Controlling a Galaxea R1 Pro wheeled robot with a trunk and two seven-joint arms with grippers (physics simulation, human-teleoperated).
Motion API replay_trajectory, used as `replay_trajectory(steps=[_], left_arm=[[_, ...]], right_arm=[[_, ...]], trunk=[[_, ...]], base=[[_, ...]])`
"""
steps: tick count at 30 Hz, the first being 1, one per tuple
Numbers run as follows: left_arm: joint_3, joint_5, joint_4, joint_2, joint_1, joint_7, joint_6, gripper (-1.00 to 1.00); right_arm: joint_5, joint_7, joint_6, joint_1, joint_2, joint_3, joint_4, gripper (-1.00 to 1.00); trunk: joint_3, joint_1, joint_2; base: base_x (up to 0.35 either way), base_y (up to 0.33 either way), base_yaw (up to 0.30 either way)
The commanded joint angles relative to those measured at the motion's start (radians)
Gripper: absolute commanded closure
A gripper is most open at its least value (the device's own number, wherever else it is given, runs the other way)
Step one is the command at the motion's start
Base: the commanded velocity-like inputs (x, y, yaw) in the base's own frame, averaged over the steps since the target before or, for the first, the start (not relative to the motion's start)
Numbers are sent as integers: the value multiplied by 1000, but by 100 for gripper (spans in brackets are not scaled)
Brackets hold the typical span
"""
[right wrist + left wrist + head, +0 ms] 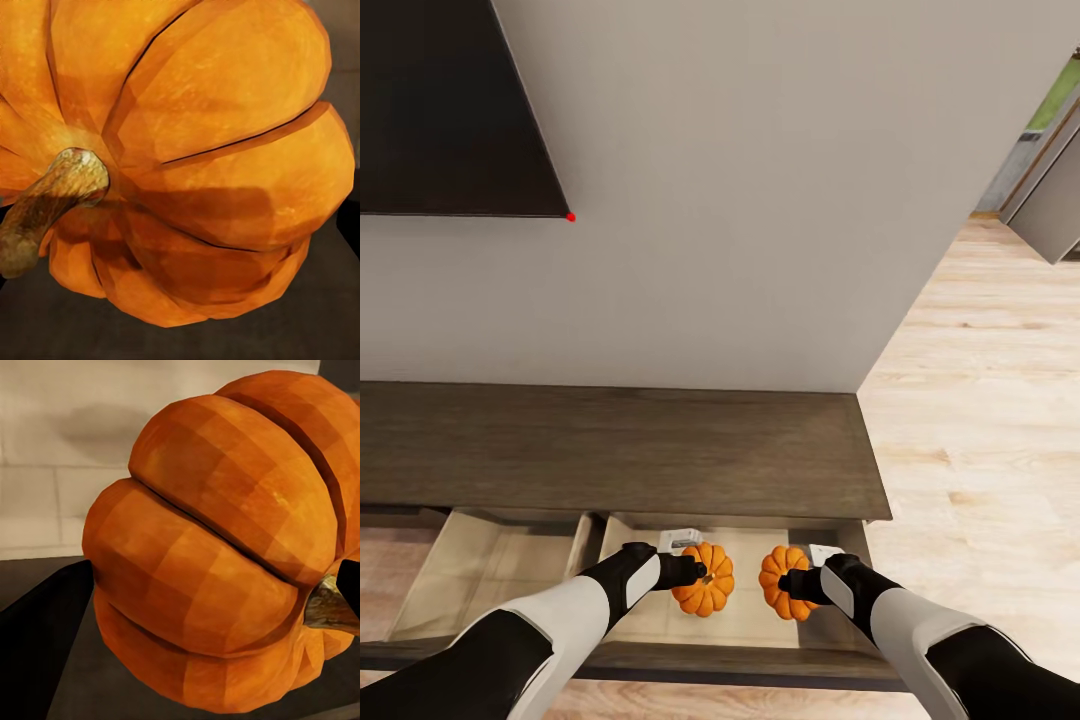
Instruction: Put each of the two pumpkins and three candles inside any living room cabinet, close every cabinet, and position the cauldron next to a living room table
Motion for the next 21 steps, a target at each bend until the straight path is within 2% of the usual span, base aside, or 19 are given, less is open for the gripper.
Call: replay_trajectory(steps=[1,3,11,21], left_arm=[[-7,7,0,0,-1,0,3,100],[-7,7,0,0,-1,0,3,100],[-7,7,0,0,-1,0,3,100],[-7,7,0,0,-1,0,4,100]], right_arm=[[-7,2,4,0,0,8,-1,100],[-7,2,4,0,0,8,-1,100],[-7,2,4,0,0,8,-1,100],[-7,2,4,0,0,8,-1,100]], trunk=[[-1,0,0],[-1,0,0],[-26,31,-56],[-26,31,-56]], base=[[0,0,0],[0,0,0],[0,0,0],[0,0,0]])
